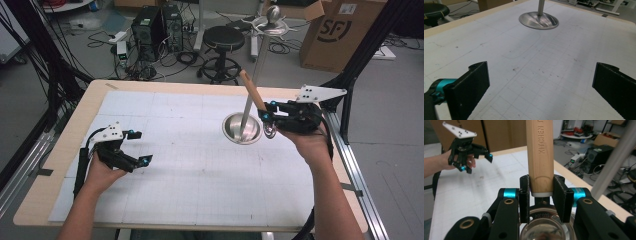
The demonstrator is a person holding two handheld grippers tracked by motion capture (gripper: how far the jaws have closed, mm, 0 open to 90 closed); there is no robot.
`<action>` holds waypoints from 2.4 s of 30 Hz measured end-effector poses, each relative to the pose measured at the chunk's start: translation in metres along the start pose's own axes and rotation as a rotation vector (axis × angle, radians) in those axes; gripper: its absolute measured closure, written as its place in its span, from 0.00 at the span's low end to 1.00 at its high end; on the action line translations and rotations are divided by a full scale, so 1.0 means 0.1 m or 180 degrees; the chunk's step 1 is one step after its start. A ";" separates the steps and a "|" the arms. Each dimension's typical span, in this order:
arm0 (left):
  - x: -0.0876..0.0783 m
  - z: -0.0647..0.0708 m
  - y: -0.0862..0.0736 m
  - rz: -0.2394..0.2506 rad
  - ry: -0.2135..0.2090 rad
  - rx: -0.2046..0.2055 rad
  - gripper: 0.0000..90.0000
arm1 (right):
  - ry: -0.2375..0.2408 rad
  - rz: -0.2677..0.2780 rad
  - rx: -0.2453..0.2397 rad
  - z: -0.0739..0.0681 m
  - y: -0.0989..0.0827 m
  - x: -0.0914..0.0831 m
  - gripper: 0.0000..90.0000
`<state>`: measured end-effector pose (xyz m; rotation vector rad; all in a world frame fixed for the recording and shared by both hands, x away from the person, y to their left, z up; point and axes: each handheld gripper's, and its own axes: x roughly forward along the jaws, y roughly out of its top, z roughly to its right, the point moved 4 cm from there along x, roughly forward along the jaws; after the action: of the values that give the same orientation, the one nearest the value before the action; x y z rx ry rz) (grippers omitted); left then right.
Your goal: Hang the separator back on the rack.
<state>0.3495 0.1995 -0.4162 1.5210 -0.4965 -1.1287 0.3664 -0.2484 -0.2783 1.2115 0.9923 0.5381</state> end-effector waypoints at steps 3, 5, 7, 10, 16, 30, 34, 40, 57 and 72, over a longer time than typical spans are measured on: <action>0.00 0.00 0.00 0.0014 0.0004 -0.0003 0.02 | -0.0069 0.0084 -0.0010 0.05 0.06 -0.11 0.77; -0.01 -0.01 0.00 0.0017 0.0005 -0.0006 0.02 | -0.0084 0.0102 -0.0007 0.05 0.07 -0.13 0.77; -0.01 -0.01 0.00 0.0016 0.0005 -0.0007 0.02 | -0.0118 0.0162 -0.0001 0.09 0.12 -0.20 0.77; -0.01 0.00 0.00 0.0003 0.0000 0.0010 0.02 | -0.0183 0.0201 -0.0009 0.13 0.17 -0.28 0.77; 0.00 0.02 0.00 -0.0024 -0.0014 0.0020 0.02 | -0.0296 0.0232 -0.0011 0.20 0.25 -0.43 0.77; -0.01 0.03 0.00 -0.0029 -0.0018 0.0024 0.02 | -0.0536 0.0267 -0.0015 0.36 0.44 -0.65 0.77; -0.01 0.04 0.00 -0.0035 -0.0013 0.0023 0.02 | -0.0607 0.0247 0.0018 0.41 0.47 -0.66 0.77; -0.01 0.03 0.00 -0.0020 -0.0015 0.0027 0.02 | -0.0669 0.0225 0.0103 0.48 0.43 -0.63 0.77; -0.02 0.04 -0.01 -0.0050 -0.0023 0.0019 0.02 | -0.0699 0.0187 0.0209 0.58 0.35 -0.51 0.77; -0.02 0.05 -0.02 -0.0082 -0.0023 0.0027 0.02 | -0.0647 0.0176 0.0344 0.67 0.26 -0.32 0.77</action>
<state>0.3442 0.1994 -0.4173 1.5351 -0.4884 -1.1538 0.4116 -0.3004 -0.2415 1.3647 0.8252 0.3993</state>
